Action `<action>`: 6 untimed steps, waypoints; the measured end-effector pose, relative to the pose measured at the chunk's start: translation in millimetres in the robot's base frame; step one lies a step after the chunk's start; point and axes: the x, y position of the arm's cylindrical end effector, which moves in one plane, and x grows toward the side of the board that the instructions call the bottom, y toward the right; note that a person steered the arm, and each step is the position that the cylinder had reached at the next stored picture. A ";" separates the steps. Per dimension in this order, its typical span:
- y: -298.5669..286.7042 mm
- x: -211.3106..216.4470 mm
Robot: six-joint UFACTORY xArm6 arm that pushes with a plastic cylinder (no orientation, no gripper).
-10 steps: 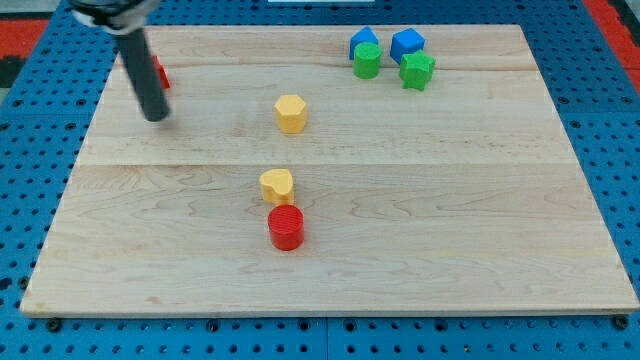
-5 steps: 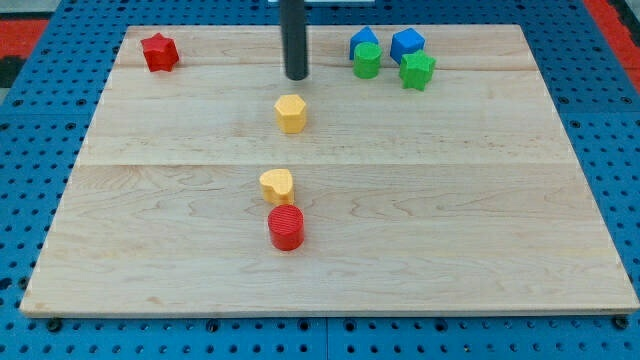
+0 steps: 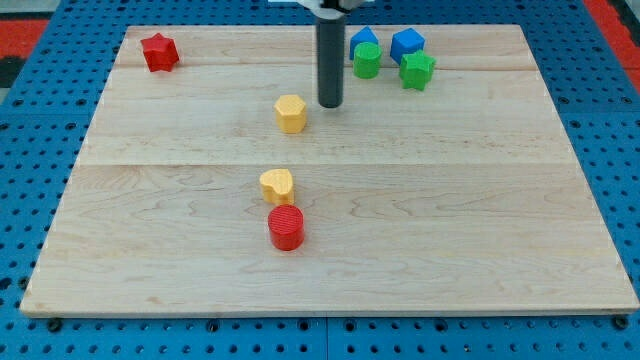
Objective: Push the blue cube left a bit
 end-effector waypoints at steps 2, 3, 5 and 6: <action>136.2 19.1; 207.8 -3.8; 146.4 -108.9; 94.7 -109.2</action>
